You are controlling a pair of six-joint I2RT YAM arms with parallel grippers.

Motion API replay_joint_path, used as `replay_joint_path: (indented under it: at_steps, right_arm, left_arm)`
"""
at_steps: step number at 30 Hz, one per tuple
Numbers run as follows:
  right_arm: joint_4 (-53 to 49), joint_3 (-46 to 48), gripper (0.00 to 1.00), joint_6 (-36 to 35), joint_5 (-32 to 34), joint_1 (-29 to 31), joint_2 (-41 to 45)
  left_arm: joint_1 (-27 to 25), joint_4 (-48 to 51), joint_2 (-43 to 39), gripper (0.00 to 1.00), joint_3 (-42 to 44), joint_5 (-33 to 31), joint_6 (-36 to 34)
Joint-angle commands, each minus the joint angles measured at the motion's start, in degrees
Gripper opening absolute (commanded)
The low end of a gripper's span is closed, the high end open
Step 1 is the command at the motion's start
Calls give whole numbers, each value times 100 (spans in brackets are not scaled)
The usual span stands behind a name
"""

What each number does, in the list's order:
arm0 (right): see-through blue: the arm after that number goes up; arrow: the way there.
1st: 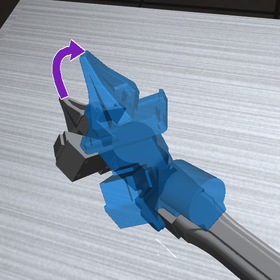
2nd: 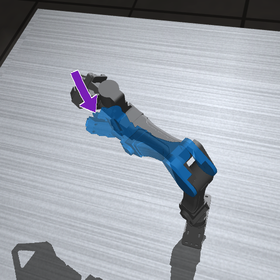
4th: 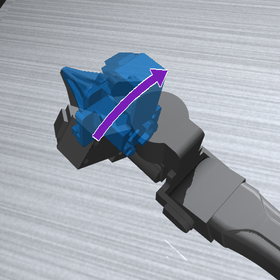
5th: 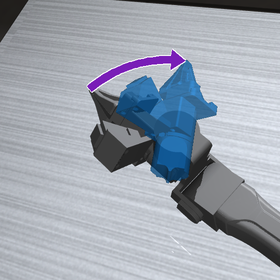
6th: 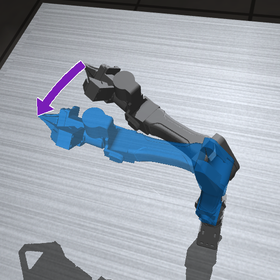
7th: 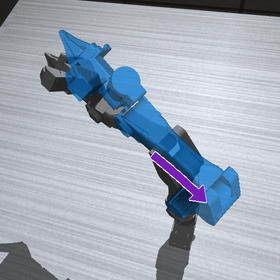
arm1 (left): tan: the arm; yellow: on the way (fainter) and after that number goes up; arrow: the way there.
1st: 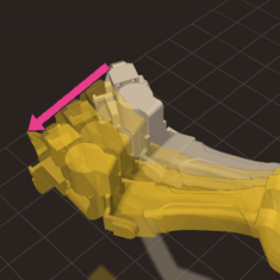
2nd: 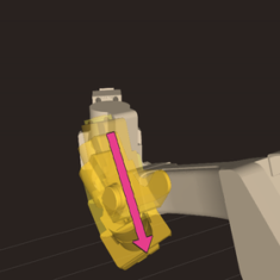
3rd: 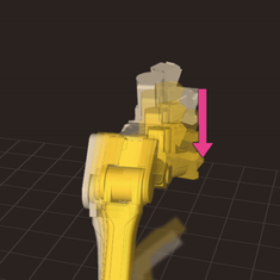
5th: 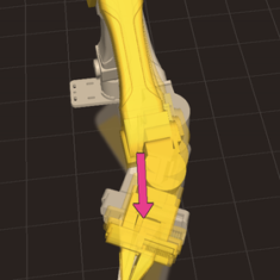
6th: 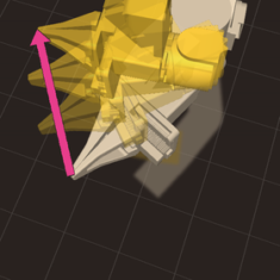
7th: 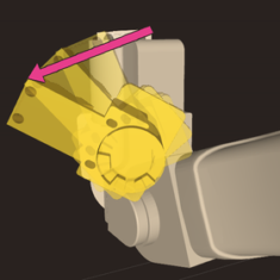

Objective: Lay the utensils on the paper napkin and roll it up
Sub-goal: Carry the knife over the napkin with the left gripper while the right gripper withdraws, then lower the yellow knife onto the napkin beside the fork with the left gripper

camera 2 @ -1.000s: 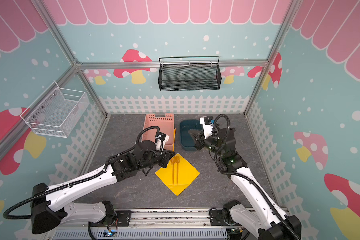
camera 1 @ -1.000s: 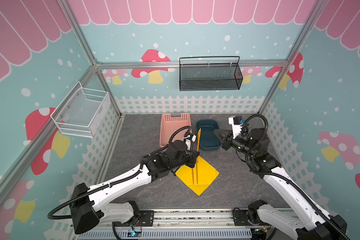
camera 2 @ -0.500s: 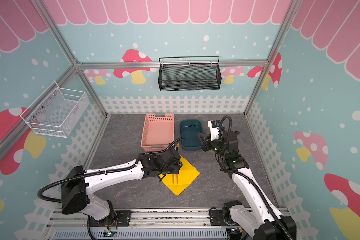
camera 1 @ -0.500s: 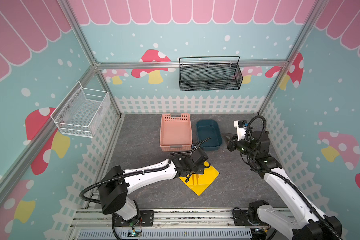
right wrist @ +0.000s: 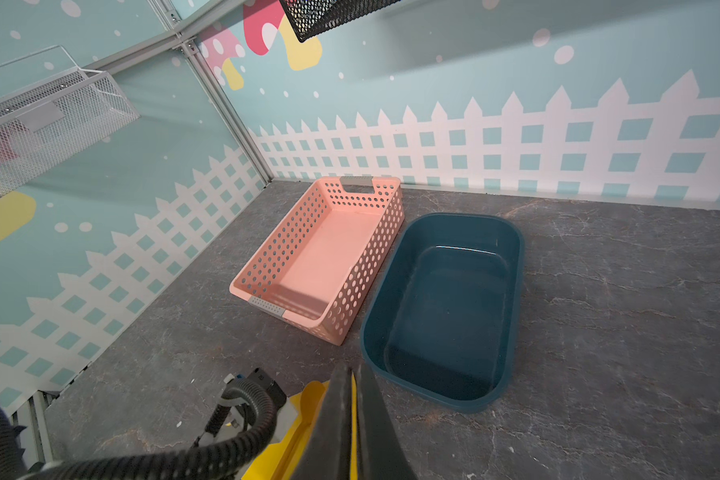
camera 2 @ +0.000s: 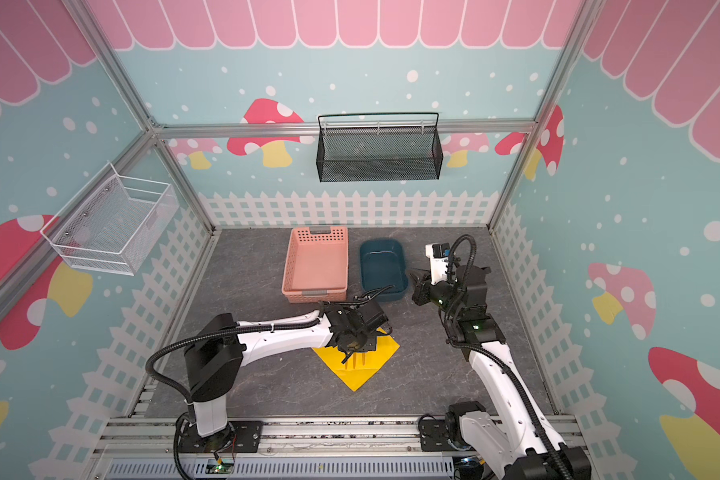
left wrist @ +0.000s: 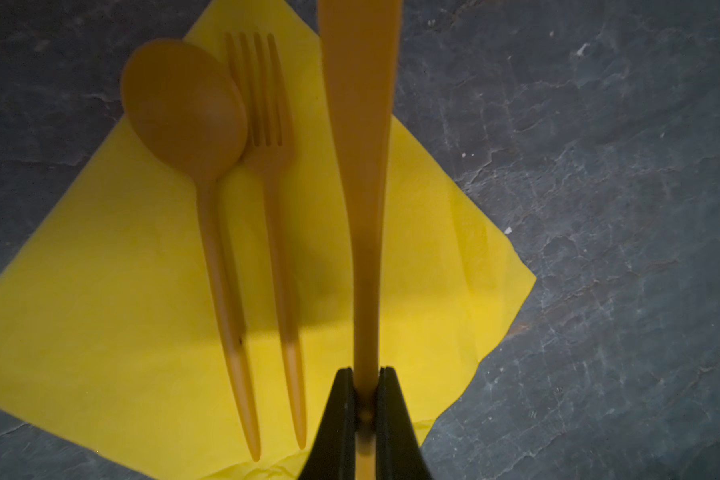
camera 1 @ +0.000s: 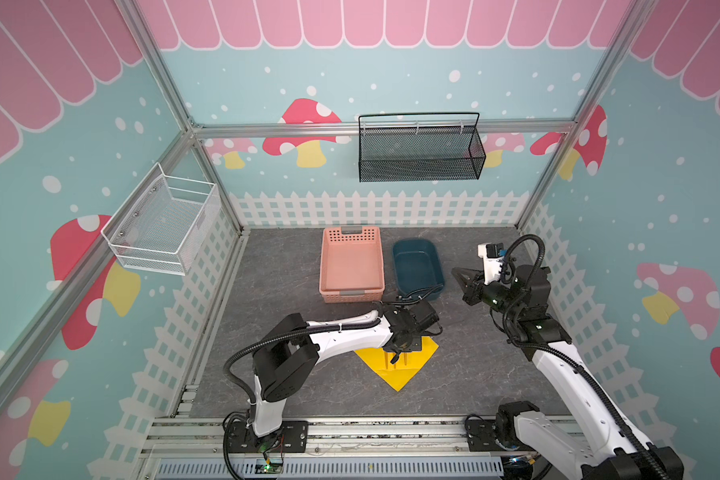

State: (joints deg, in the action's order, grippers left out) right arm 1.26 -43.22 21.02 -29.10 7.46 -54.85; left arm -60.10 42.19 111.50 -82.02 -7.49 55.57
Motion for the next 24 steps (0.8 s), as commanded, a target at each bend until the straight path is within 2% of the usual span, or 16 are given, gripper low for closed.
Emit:
replay_joint_path:
  at_steps: [1,24]
  right_arm:
    - [-99,85,8,-203,-147,-79,141]
    - [-130,120,8,-150,-535,-273,203]
  left_arm:
    - [-33,312,214,0,-330,20,289]
    - [5,731,602,4,-562,-63,523]
